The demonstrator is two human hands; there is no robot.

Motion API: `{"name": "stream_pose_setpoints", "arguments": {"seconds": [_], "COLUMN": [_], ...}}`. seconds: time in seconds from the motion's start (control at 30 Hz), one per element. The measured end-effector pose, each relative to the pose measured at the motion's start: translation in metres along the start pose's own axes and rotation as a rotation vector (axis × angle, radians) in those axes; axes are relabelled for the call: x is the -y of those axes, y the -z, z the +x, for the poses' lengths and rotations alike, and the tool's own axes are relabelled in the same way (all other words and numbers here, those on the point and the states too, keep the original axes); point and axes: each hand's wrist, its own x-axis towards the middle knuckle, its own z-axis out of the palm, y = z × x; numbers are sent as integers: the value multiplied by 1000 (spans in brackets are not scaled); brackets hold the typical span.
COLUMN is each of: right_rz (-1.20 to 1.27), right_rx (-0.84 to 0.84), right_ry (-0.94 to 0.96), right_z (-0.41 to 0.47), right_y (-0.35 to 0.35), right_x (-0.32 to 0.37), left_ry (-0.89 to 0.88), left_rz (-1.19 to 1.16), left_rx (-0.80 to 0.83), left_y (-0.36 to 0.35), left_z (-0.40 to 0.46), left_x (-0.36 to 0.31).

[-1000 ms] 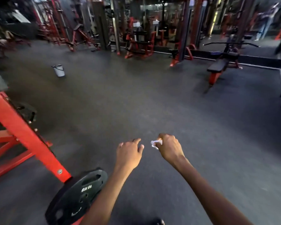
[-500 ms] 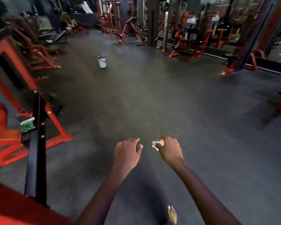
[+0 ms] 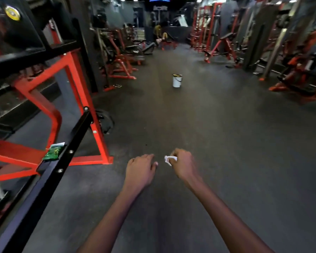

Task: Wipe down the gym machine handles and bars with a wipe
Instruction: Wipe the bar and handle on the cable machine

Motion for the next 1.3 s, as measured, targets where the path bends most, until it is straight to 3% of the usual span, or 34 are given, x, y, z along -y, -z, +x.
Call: {"name": "stream_pose_setpoints", "arguments": {"seconds": [0.4, 0.7, 1.03, 1.3], "right_rz": [-63, 105, 179, 242], "right_rx": [178, 279, 457, 536], "right_ry": [185, 214, 384, 516], "right_z": [338, 574, 844, 1029], "right_y": [-33, -87, -162, -230], "right_x": [-13, -10, 38, 115], "left_ry": [217, 328, 569, 730], "left_rz": [-61, -39, -65, -100], "left_rx": [-82, -77, -81, -110], "left_y": [-15, -22, -20, 1], "left_z": [305, 515, 750, 914], "left_x": [38, 88, 162, 248]}}
